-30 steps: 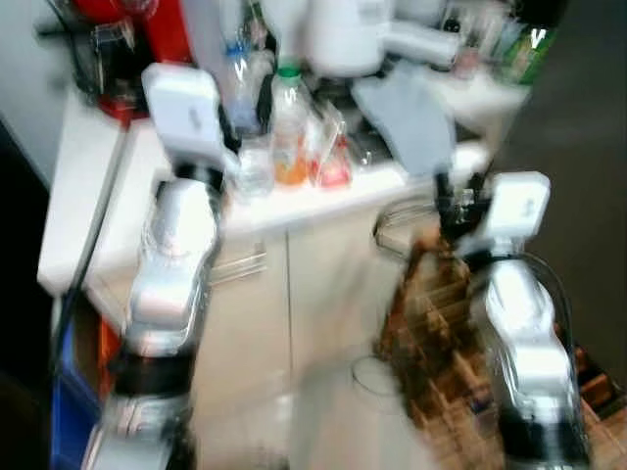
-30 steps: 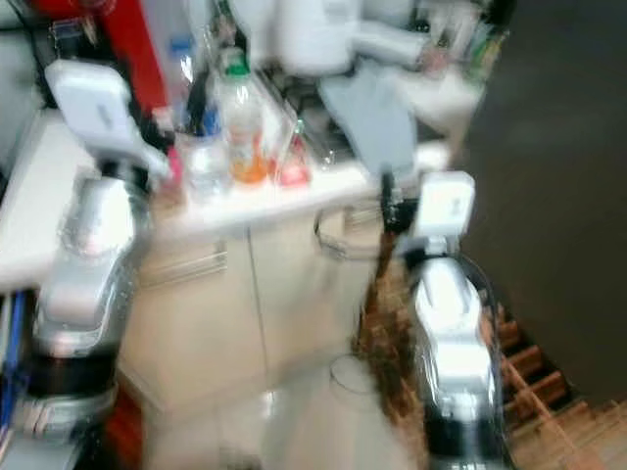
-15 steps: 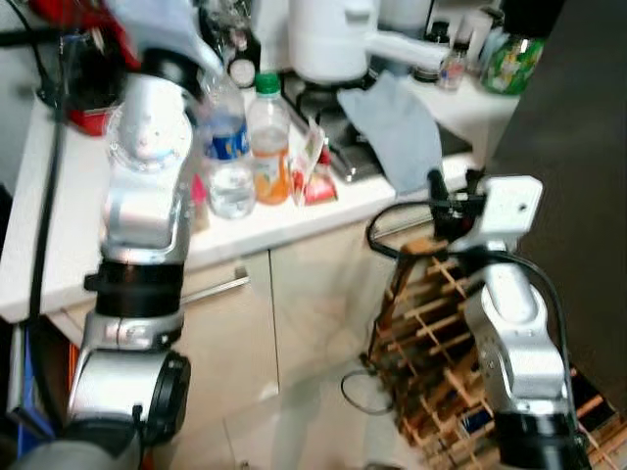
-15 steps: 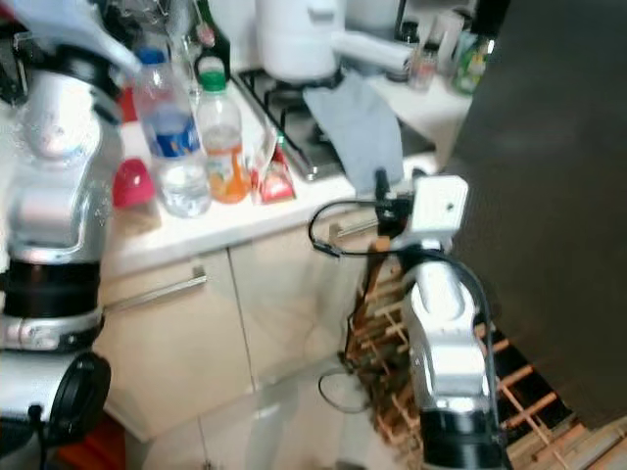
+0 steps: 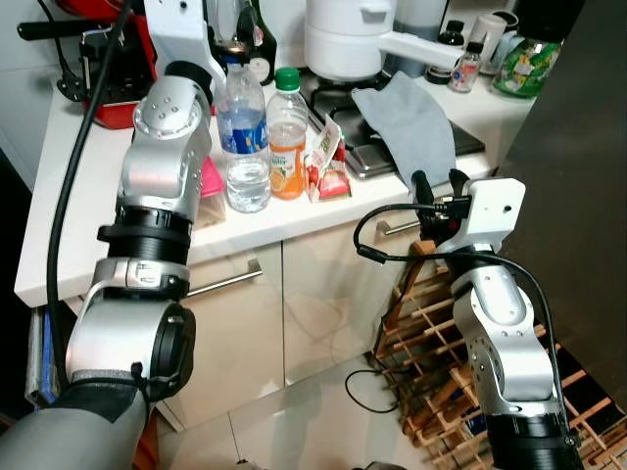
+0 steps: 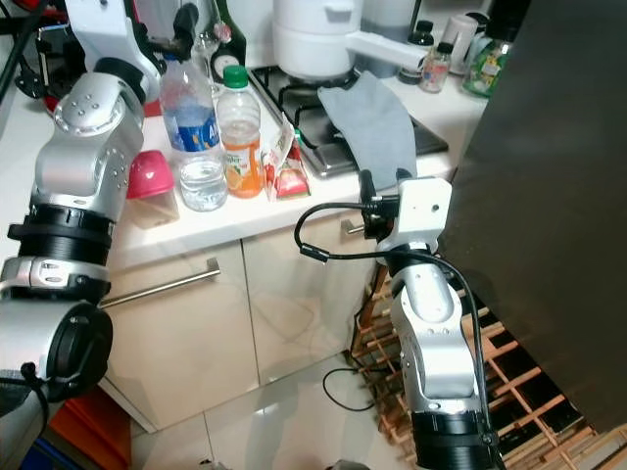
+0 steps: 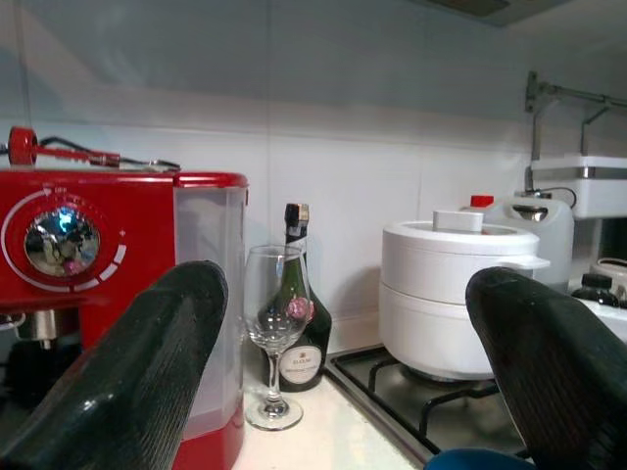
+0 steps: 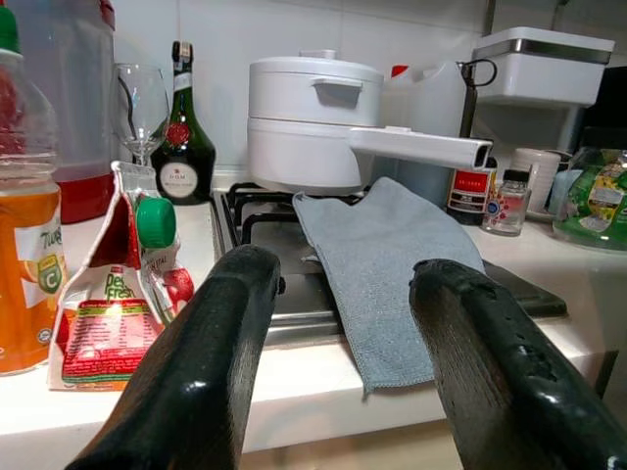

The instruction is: Restocking fridge

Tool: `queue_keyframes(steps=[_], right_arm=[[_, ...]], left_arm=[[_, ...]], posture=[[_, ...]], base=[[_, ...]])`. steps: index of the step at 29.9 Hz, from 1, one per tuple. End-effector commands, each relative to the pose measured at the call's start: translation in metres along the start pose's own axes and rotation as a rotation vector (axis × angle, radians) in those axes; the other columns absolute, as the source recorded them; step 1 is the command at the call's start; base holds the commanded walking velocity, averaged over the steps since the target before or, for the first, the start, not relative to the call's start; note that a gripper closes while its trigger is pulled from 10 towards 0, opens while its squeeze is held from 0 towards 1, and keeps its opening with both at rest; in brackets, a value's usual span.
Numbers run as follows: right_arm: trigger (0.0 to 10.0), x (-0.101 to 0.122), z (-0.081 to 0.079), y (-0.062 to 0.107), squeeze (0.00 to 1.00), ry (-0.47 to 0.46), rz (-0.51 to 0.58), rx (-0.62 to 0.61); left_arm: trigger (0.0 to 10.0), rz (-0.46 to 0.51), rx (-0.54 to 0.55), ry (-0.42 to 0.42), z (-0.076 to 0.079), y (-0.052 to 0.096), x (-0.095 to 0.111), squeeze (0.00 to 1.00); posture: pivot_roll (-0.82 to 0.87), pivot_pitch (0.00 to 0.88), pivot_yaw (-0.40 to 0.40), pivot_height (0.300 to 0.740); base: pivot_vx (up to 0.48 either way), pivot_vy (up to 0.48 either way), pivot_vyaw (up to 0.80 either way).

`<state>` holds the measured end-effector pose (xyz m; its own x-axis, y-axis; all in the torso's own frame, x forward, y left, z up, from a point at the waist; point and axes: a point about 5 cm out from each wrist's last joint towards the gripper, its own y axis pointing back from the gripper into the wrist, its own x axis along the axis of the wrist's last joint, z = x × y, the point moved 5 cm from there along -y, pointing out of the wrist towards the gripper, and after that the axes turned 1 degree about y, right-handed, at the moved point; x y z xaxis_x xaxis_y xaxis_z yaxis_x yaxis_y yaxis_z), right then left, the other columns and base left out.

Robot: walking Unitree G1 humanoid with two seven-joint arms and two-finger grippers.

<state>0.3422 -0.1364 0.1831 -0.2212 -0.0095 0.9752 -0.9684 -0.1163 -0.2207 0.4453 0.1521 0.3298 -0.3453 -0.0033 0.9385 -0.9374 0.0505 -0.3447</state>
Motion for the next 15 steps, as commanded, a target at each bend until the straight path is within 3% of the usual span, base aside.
queue_keyframes(steps=[1,7,15], right_arm=[[10.0,-0.001,0.002,0.002,0.00,-0.001,-0.004,-0.011],[10.0,-0.003,0.002,0.003,0.00,-0.001,-0.009,-0.008],[10.0,-0.004,0.002,0.002,0.00,0.003,-0.012,-0.005]], left_arm=[[10.0,-0.039,0.002,0.021,0.000,-0.002,-0.008,0.00],[10.0,-0.029,-0.056,0.067,0.014,-0.003,-0.010,0.00],[10.0,0.043,-0.116,-0.020,0.027,-0.001,0.004,0.00]], posture=[[-0.11,0.000,0.016,0.740],[-0.11,0.000,0.017,0.740],[-0.11,0.000,0.018,0.740]], base=[[0.000,0.000,0.00],[0.000,0.000,0.00],[0.000,0.000,0.00]])
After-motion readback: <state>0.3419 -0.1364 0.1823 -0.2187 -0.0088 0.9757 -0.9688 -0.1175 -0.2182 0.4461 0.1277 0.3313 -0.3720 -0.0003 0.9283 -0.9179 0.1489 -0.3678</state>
